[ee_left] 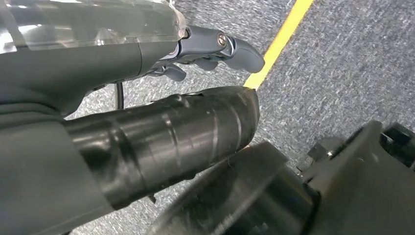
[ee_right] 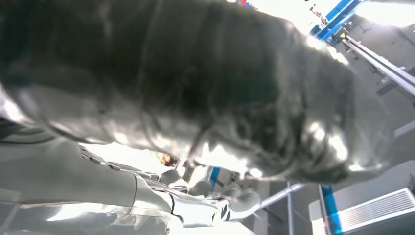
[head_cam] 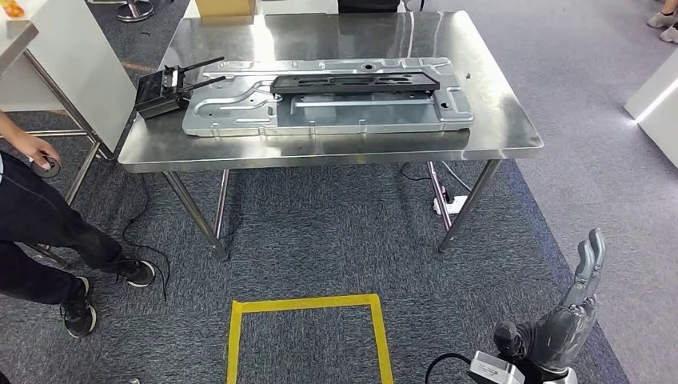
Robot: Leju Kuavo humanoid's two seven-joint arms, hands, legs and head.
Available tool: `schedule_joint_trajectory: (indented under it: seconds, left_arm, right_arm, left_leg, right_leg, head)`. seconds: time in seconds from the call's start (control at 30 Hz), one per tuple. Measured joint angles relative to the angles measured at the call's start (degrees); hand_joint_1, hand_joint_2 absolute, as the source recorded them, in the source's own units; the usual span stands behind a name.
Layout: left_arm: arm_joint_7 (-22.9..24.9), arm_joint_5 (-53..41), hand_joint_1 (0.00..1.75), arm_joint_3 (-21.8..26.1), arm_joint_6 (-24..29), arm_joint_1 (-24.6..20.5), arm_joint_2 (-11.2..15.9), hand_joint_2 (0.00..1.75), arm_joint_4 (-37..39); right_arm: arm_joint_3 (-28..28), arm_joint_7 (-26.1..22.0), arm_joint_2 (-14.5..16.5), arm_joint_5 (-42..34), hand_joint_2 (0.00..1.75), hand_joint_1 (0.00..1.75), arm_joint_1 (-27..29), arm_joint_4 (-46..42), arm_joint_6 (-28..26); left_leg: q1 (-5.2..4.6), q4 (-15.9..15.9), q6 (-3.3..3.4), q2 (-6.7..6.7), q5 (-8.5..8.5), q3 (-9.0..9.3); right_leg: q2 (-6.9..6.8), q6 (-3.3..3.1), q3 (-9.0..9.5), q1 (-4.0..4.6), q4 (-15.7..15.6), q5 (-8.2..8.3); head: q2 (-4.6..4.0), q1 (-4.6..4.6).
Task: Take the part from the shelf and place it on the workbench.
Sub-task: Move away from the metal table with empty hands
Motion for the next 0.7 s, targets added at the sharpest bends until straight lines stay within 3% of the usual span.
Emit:
schedule_joint_trajectory:
  seconds: [0.07,0.1,0.2,0.23,0.27,0.3,0.37,0.43,0.47,0.57,0.63,0.7]
  left_arm:
    - [-0.07,0.01,0.00,0.15,-0.07,0.05,0.36,0.00,0.00]
    - [-0.09,0.01,0.00,0.23,-0.05,0.10,0.53,0.00,0.00]
    - [-0.17,0.03,0.00,0.60,0.20,0.16,0.76,0.00,0.00]
    - [-0.16,0.04,0.00,0.75,0.27,0.20,0.78,0.00,0.01]
    - [-0.07,0.05,0.00,0.90,0.30,0.23,0.80,0.00,0.01]
    - [0.10,0.07,0.00,1.02,0.30,0.27,0.83,0.00,0.01]
    - [0.41,0.08,0.00,1.15,0.29,0.25,0.90,0.00,0.00]
    - [0.50,0.09,0.00,1.20,0.29,0.21,0.98,0.00,0.00]
    - [0.51,0.09,0.00,1.25,0.29,0.18,1.02,0.00,0.00]
    - [0.55,0.08,0.00,1.38,0.28,0.20,1.09,0.00,0.00]
    - [0.62,0.06,0.00,1.39,0.30,0.16,1.12,0.00,0.01]
    - [0.71,0.03,0.00,1.39,0.30,0.12,1.12,0.00,0.01]
  right_arm:
    - [-0.01,0.46,0.03,0.11,0.00,0.00,0.23,0.08,0.00]
    - [-0.06,0.93,0.05,0.19,0.00,0.00,0.43,0.16,0.01]
    - [-0.85,3.44,0.18,0.17,0.00,0.00,1.32,1.29,0.02]
    - [-1.47,4.50,0.21,-0.09,0.00,0.00,1.65,2.32,0.02]
    - [-2.37,5.45,0.21,-0.77,0.00,0.00,1.90,4.02,0.02]
    - [-3.55,6.11,0.21,-1.87,0.00,0.00,2.04,6.30,0.02]
    - [-6.22,6.38,0.22,-4.49,0.00,0.00,2.19,11.33,0.01]
    - [-8.23,6.03,0.23,-5.92,0.00,0.00,2.24,14.97,0.00]
    - [-8.87,5.92,0.23,-6.18,0.00,0.00,2.23,16.37,0.01]
    - [-10.94,6.75,0.33,-6.66,0.00,0.00,1.85,21.17,0.27]
    - [-14.44,6.18,0.40,-7.41,0.00,0.00,0.50,27.73,0.77]
    - [-19.58,3.55,0.19,-8.33,0.00,0.00,-1.95,37.80,0.95]
  left_leg:
    - [0.01,0.51,-0.72,-0.06,-0.47,-0.49]
    - [0.04,1.82,-1.01,-0.12,-1.92,-1.07]
    - [0.19,11.40,-1.63,-0.22,-9.21,-4.21]
    - [0.22,14.38,-1.76,-0.21,-10.53,-4.83]
    - [0.23,15.61,-1.82,-0.21,-10.62,-4.55]
    - [0.24,14.57,-1.80,-0.20,-9.58,-3.13]
    - [0.24,6.90,-1.48,-0.22,-6.76,2.30]
    - [0.03,-0.09,-0.87,-0.27,-5.77,6.47]
    - [-0.11,-1.59,-0.55,-0.30,-5.88,7.13]
    - [0.00,-2.31,0.59,-0.23,-4.85,6.56]
    - [0.31,-2.85,1.62,-0.06,-3.62,5.81]
    - [0.22,-2.82,2.11,0.01,-2.61,4.66]
  right_leg:
    - [-0.11,-0.81,-0.51,-0.32,-0.58,0.59]
    - [-0.19,-1.26,-0.91,-0.51,-0.79,1.09]
    - [-0.37,-1.94,-2.61,-0.60,-0.85,2.44]
    - [-0.41,-1.92,-3.24,-0.58,-0.76,2.85]
    - [-0.44,-1.84,-3.85,-0.57,-0.63,3.23]
    - [-0.46,-1.73,-4.40,-0.56,-0.47,3.56]
    - [-0.50,-1.36,-5.20,-0.56,-0.05,4.07]
    - [-0.51,-0.82,-5.73,-0.45,0.31,4.61]
    - [-0.50,-0.51,-5.93,-0.40,0.38,4.95]
    - [-0.39,0.54,-6.30,-0.28,0.55,5.43]
    - [-0.17,1.13,-7.66,-0.33,3.83,2.27]
    - [-0.04,1.61,-10.03,-0.61,10.78,-2.88]
  head:
    - [0.00,0.00]
    - [0.00,-0.04]
    - [0.00,-0.16]
    - [0.00,-0.16]
    - [0.00,-0.16]
    - [0.00,-0.16]
    - [0.00,-0.15]
    - [0.00,-0.13]
    - [0.00,-0.13]
    - [0.00,-0.10]
    - [0.00,-0.03]
    - [0.00,0.02]
